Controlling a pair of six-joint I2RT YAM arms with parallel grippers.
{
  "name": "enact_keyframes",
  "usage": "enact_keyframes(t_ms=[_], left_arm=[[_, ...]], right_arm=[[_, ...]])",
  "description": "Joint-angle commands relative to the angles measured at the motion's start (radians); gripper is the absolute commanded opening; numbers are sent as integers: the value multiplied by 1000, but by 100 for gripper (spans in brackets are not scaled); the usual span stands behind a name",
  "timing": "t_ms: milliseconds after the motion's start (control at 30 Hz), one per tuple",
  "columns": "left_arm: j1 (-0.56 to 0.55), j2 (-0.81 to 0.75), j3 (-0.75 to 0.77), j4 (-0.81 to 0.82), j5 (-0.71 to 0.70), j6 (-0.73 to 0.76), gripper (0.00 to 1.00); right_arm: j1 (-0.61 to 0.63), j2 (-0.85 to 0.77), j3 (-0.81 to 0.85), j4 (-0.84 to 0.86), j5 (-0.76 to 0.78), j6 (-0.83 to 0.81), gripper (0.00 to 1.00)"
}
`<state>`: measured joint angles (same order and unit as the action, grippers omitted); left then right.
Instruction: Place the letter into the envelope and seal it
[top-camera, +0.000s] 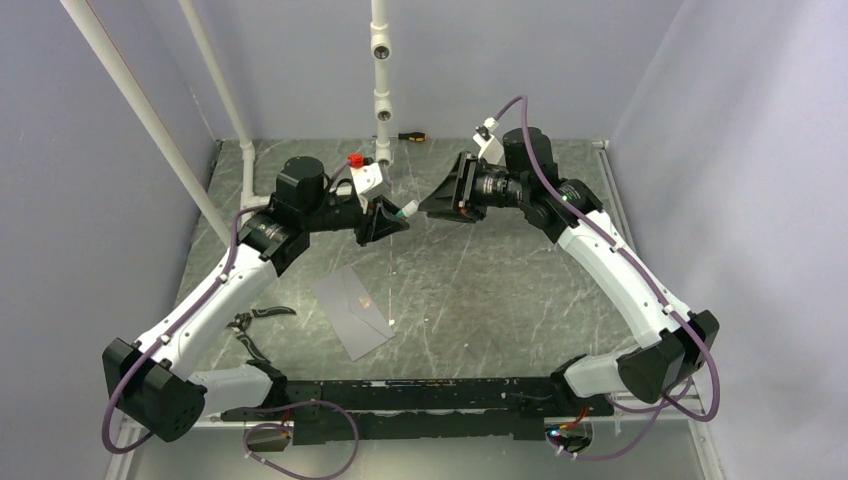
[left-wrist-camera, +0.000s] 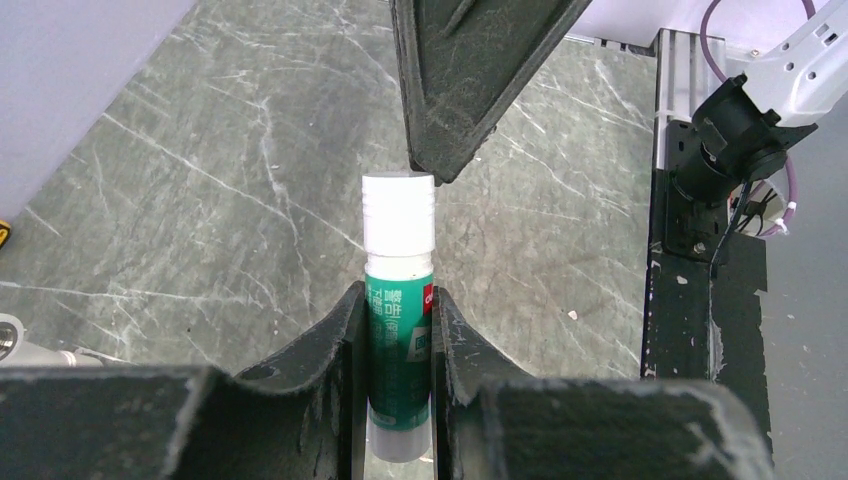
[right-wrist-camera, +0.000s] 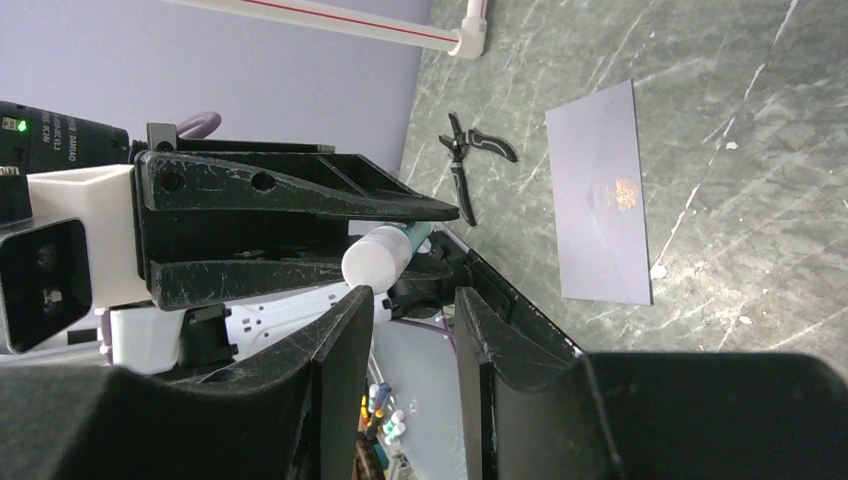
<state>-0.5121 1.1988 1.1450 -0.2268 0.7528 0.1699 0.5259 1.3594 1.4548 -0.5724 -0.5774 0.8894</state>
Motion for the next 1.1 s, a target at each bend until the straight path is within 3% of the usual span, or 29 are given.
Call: enact_keyframes(t_ms=[0,300,567,833,1067], left_arm=[[-2,-27,20,46,36,-13,2],[-2,-20,33,45,41,-12,3],[-2,-1,57,48,21,-20,2],[-2,-4,46,25,42,-24,3],[-2,12,60,14,69,-30,2]], right_arm=[[-3,-25,29,57,5,24,40],[0,18,51,22,-29,-11,42],[3,76,200,-171,-45,-182,41],[-15,93,264,-165,-75,-219,55],[0,133,301,-175,-132,-257,56]])
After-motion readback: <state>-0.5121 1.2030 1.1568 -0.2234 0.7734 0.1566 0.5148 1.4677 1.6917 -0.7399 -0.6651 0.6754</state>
